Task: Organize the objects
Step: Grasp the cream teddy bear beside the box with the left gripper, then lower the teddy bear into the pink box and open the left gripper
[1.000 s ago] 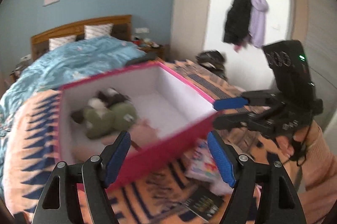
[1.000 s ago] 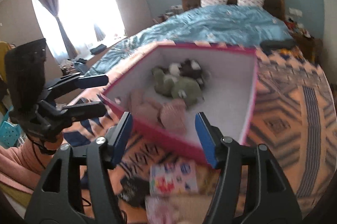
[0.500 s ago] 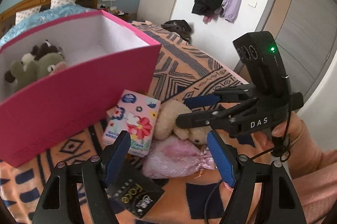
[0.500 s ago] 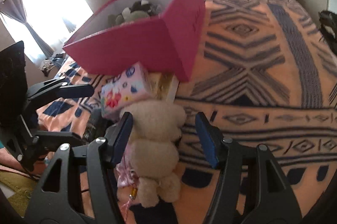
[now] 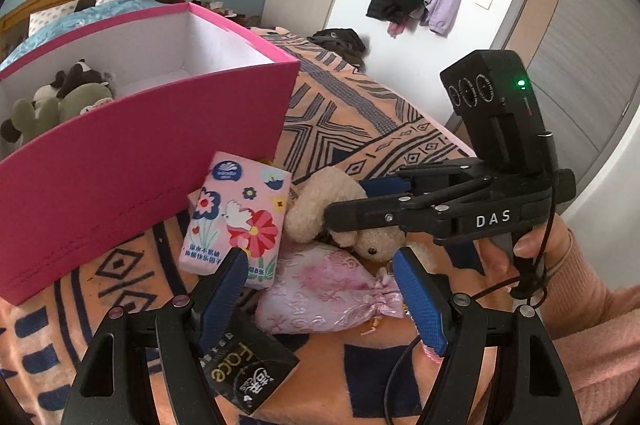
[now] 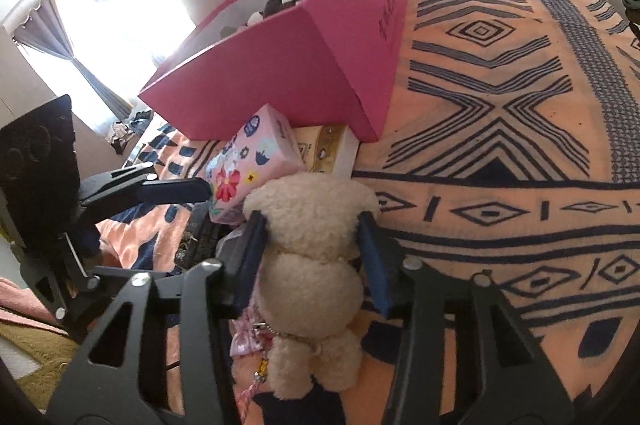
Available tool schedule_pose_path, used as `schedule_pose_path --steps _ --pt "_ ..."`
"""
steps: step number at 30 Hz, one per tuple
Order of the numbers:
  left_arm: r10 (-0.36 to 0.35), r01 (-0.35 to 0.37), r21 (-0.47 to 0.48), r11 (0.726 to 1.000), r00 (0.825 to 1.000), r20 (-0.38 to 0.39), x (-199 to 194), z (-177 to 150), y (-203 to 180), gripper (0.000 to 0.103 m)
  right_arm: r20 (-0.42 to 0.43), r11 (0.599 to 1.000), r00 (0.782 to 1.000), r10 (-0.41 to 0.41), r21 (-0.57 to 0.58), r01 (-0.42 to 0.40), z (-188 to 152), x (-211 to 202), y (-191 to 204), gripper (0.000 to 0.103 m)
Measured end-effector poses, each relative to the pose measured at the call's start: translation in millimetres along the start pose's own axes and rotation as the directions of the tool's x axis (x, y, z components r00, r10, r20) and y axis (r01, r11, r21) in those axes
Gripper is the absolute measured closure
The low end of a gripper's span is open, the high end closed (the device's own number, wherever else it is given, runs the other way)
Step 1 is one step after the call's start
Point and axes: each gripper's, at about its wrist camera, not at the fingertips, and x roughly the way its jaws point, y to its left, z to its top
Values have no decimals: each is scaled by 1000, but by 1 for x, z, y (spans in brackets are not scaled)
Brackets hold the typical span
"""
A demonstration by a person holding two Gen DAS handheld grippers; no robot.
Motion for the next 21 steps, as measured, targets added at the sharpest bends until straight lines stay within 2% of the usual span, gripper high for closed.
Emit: schedule_pose_path --steps 10,14,21 --pt "-55 55 70 996 998 -1 1 5 -21 28 96 1000 995 12 -14 -10 9 -32 14 59" --pt "-83 80 81 994 996 38 -10 17 -25 28 154 999 988 -1 -51 9 25 -47 30 59" --pt "-79 71 74 995 990 113 -30 45 -18 42 229 996 973 37 -92 -16 60 -54 52 59"
